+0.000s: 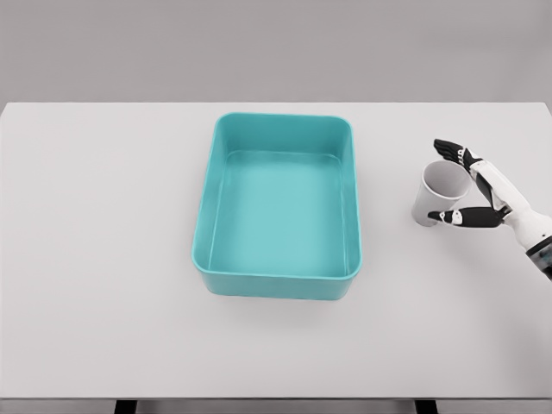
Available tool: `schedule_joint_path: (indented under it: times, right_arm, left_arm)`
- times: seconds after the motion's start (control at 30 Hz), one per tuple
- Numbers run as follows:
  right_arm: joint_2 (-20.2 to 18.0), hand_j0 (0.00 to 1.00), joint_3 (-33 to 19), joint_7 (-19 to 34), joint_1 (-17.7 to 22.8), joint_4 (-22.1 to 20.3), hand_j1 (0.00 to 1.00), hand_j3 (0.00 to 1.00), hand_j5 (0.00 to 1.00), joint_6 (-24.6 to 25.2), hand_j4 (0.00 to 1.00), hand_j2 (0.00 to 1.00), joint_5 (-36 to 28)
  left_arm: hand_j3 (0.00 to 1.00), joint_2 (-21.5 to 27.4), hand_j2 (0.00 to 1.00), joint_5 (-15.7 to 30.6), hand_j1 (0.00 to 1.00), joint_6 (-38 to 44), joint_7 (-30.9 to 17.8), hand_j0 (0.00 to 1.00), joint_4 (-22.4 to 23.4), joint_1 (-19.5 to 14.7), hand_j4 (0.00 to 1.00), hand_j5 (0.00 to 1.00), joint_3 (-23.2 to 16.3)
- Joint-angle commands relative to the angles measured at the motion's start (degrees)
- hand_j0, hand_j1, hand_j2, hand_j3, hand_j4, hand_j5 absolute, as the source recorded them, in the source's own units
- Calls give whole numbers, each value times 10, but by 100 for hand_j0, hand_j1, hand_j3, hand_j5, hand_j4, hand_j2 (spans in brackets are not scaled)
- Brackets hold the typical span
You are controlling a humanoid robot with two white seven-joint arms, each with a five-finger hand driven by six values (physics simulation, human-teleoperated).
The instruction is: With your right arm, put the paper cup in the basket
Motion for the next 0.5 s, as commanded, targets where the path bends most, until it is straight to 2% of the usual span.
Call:
schedule_joint_path:
  times: [0.0, 0.07, 0.17, 0.47]
  right_arm:
    - [0, 82, 0, 1, 0, 0, 82, 82, 82, 0, 82, 82, 3]
    - [0, 74, 0, 1, 0, 0, 74, 74, 74, 0, 74, 74, 3]
    - [0, 71, 0, 1, 0, 0, 71, 71, 71, 0, 71, 71, 4]
    - [0, 69, 0, 1, -4, -5, 69, 69, 69, 0, 69, 69, 6]
  left_arm:
    - [100, 0, 100, 0, 100, 0, 0, 100, 0, 0, 100, 100, 0]
    - [100, 0, 100, 0, 100, 0, 0, 100, 0, 0, 100, 100, 0]
    - [100, 0, 100, 0, 100, 0, 0, 100, 0, 0, 100, 100, 0]
    - [100, 0, 100, 0, 100, 0, 0, 100, 0, 0, 100, 100, 0]
